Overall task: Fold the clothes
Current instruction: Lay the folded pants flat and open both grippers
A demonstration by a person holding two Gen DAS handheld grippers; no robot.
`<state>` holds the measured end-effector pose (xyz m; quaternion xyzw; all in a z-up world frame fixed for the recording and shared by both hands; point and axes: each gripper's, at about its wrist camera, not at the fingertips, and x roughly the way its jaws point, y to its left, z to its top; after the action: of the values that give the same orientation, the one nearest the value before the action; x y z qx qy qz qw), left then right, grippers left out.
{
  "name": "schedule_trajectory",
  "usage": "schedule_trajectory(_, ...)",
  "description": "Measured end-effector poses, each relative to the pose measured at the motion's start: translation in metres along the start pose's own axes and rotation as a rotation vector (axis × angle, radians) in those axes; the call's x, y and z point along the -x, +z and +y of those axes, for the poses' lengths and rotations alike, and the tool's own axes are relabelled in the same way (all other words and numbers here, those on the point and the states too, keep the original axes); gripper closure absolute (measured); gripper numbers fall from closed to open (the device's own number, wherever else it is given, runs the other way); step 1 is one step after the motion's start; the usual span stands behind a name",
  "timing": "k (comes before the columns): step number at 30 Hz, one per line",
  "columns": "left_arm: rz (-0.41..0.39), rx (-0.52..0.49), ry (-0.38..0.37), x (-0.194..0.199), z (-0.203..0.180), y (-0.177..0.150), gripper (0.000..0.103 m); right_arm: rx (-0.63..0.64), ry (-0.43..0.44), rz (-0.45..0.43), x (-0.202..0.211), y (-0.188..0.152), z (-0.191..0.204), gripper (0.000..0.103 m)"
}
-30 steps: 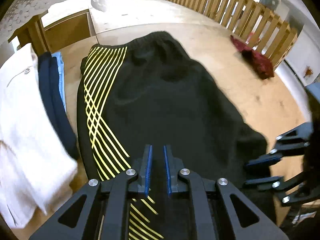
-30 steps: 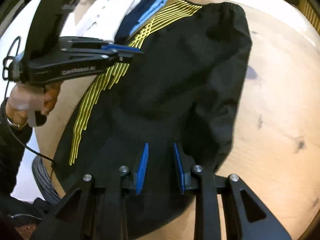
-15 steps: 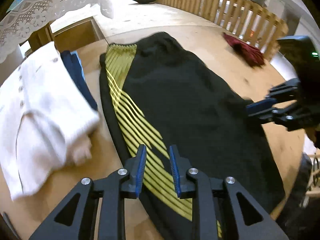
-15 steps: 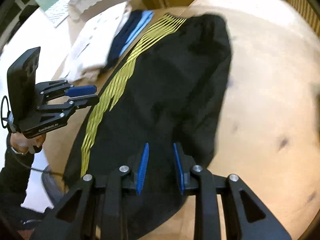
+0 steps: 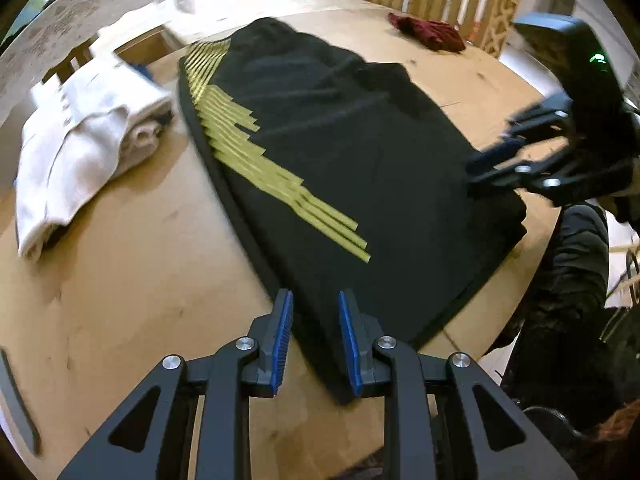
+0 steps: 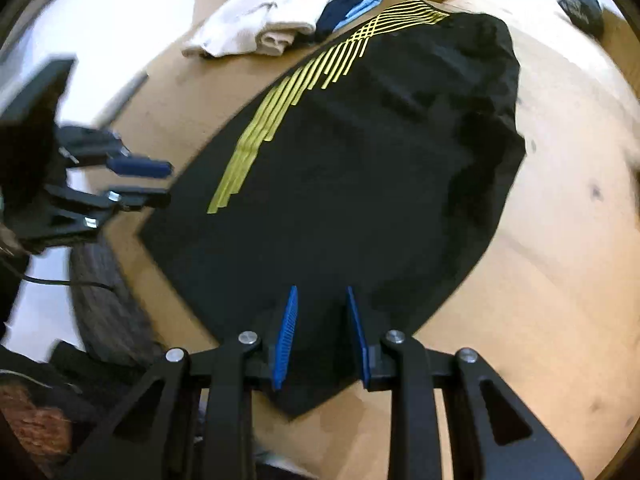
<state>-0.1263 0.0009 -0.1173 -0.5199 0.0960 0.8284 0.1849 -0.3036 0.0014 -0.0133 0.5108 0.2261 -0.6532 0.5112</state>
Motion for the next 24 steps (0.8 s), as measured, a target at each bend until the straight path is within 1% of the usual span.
schedule_trajectory(2,-0.005,0.024,-0.014,0.001,0.003,-0.006,0.08,-0.041,0.005,-0.021,0.008,-0.014,-0.002,0.077)
schedule_trajectory(5,-0.02,0.034,-0.032,0.002,0.001,-0.008,0.08,-0.067,0.062,-0.04,0.009,-0.008,0.001,0.077)
schedule_trajectory(7,-0.037,0.013,-0.055,0.004,-0.007,-0.01,0.08,-0.055,0.071,-0.053,0.003,-0.003,0.009,0.077)
schedule_trajectory(8,-0.04,0.002,-0.078,0.004,-0.011,-0.01,0.079,-0.046,0.075,-0.052,0.014,-0.011,0.011,0.077)
schedule_trajectory(9,-0.035,-0.004,-0.096,0.002,-0.013,-0.009,0.076,-0.039,0.068,-0.036,0.028,-0.025,0.013,0.077)
schedule_trajectory(10,-0.024,-0.002,-0.099,0.0,-0.013,-0.009,0.074,-0.039,0.051,-0.009,0.026,-0.032,0.016,0.077)
schedule_trajectory(11,-0.017,0.008,-0.094,-0.002,-0.011,-0.011,0.074,-0.046,0.036,0.018,0.027,-0.039,0.017,0.077)
schedule_trajectory(12,-0.014,0.021,-0.087,-0.003,-0.008,-0.012,0.077,-0.056,0.032,0.022,0.035,-0.045,0.018,0.077)
schedule_trajectory(13,-0.01,0.034,-0.08,-0.004,-0.004,-0.014,0.075,-0.072,0.037,0.018,0.039,-0.048,0.017,0.077)
schedule_trajectory(14,-0.004,0.054,-0.071,-0.003,0.0,-0.016,0.075,-0.097,0.042,0.028,0.04,-0.044,0.013,0.077)
schedule_trajectory(16,-0.011,0.081,-0.06,0.007,0.008,-0.021,0.076,-0.153,0.057,0.007,0.057,-0.051,0.0,0.077)
schedule_trajectory(17,-0.015,0.093,-0.058,0.013,0.012,-0.024,0.076,-0.18,0.053,-0.011,0.076,-0.063,-0.005,0.076)
schedule_trajectory(18,-0.012,0.107,-0.056,0.018,0.014,-0.027,0.072,-0.204,0.023,-0.033,0.096,-0.078,-0.012,0.069)
schedule_trajectory(19,-0.01,0.122,-0.054,0.021,0.017,-0.029,0.068,-0.229,-0.021,-0.053,0.107,-0.088,-0.024,0.059)
schedule_trajectory(20,-0.009,0.138,-0.051,0.024,0.019,-0.03,0.066,-0.253,-0.047,-0.068,0.11,-0.094,-0.031,0.056)
schedule_trajectory(21,-0.003,0.156,-0.05,0.026,0.02,-0.031,0.062,-0.278,-0.052,-0.074,0.103,-0.095,-0.032,0.055)
schedule_trajectory(23,0.013,0.198,-0.06,0.025,0.022,-0.031,0.061,-0.326,-0.052,-0.083,0.089,-0.096,-0.034,0.055)
schedule_trajectory(24,0.019,0.219,-0.074,0.024,0.023,-0.029,0.06,-0.348,-0.037,-0.08,0.082,-0.096,-0.035,0.055)
